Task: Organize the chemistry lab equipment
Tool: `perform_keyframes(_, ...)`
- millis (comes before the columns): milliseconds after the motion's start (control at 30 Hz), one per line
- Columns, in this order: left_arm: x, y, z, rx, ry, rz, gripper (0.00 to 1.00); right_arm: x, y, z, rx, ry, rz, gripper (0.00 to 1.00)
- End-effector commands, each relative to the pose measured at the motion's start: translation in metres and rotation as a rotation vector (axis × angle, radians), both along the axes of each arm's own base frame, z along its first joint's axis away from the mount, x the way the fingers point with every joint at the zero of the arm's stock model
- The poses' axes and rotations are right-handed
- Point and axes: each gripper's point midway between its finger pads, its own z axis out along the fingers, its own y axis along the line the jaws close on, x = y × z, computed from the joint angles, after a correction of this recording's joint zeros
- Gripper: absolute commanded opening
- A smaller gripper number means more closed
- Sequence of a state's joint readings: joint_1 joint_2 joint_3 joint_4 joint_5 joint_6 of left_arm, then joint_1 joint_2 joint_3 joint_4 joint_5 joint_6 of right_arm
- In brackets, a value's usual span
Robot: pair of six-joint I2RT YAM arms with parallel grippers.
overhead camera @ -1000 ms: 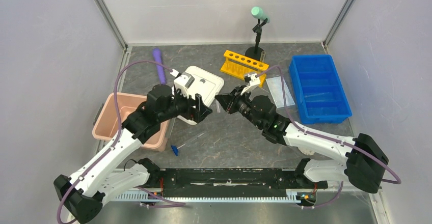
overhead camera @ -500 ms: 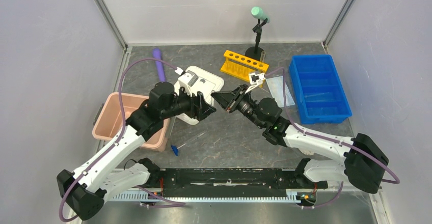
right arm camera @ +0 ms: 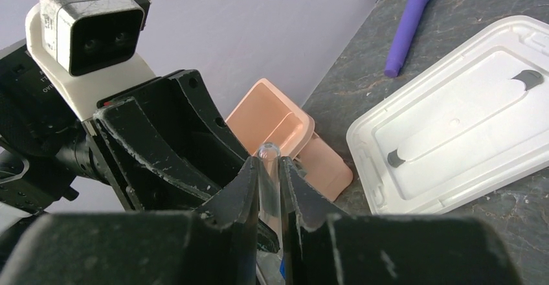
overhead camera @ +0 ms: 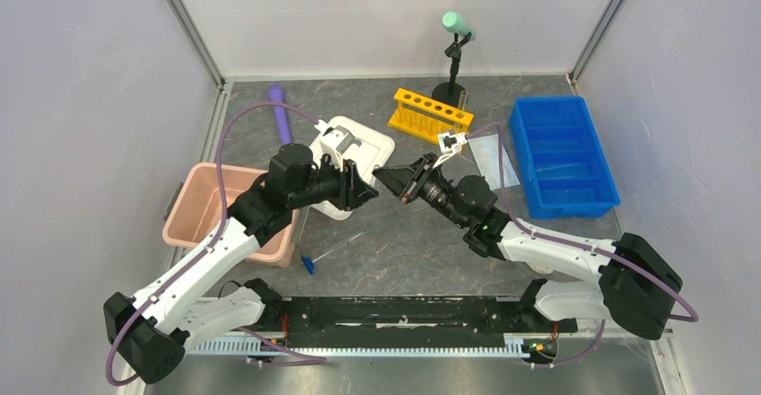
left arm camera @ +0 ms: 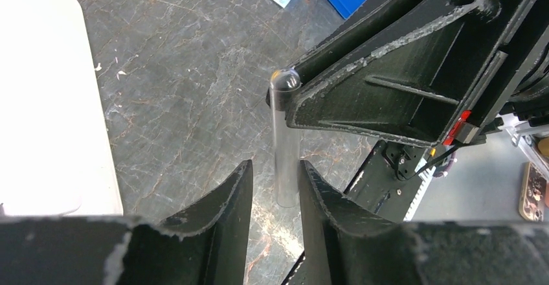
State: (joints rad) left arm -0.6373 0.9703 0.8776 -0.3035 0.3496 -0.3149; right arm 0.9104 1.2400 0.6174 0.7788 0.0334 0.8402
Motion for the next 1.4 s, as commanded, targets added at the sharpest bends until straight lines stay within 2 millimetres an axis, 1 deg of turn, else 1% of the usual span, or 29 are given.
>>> perform_keyframes(0, 0.013, 0.003, 0.007, 0.014, -0.044, 0.044, 0.38, -0.016, -0.001, 0.015, 0.035, -0.056, 0.075, 0.19)
perform_keyframes(300, 0.014, 0.004, 0.001, 0.039, -0.031, 0.048, 0.37, -0.022, -0.007, 0.008, 0.023, -0.077, 0.093, 0.19)
perform_keyframes(400, 0.014, 0.005, 0.0, 0.043, -0.027, 0.051, 0.38, -0.023, -0.009, 0.007, 0.011, -0.093, 0.089, 0.19)
perform_keyframes(500, 0.013, 0.004, 0.0, 0.04, -0.024, 0.046, 0.43, -0.021, -0.01, 0.009, 0.002, -0.128, 0.075, 0.18)
perform_keyframes(600, 0.012, 0.003, 0.001, 0.037, -0.02, 0.041, 0.54, -0.015, -0.012, 0.009, -0.026, -0.174, 0.04, 0.18)
perform_keyframes(667, 0.011, 0.003, 0.0, 0.036, -0.016, 0.041, 0.61, -0.007, -0.014, 0.007, -0.064, -0.204, -0.002, 0.18)
perform_keyframes(733, 0.011, 0.004, 0.001, 0.042, -0.009, 0.042, 0.74, 0.002, -0.017, 0.008, -0.107, -0.248, -0.047, 0.18)
perform_keyframes(800, 0.01, 0.006, -0.001, 0.055, -0.003, 0.047, 0.83, 0.013, -0.021, 0.008, -0.161, -0.288, -0.106, 0.17)
perform_keyframes(900, 0.011, 0.009, -0.003, 0.071, -0.002, 0.058, 0.99, 0.034, -0.035, 0.007, -0.271, -0.35, -0.228, 0.17)
perform_keyframes(1167, 0.01, 0.014, -0.002, 0.098, -0.002, 0.067, 1.0, 0.096, -0.097, -0.001, -0.574, -0.426, -0.599, 0.19)
perform_keyframes(1233, 0.009, 0.015, 0.0, 0.098, -0.013, 0.065, 1.0, 0.109, -0.107, -0.004, -0.634, -0.452, -0.651, 0.19)
perform_keyframes(1367, 0.008, 0.02, 0.004, 0.096, -0.032, 0.078, 1.0, 0.136, -0.12, -0.011, -0.721, -0.484, -0.722, 0.2)
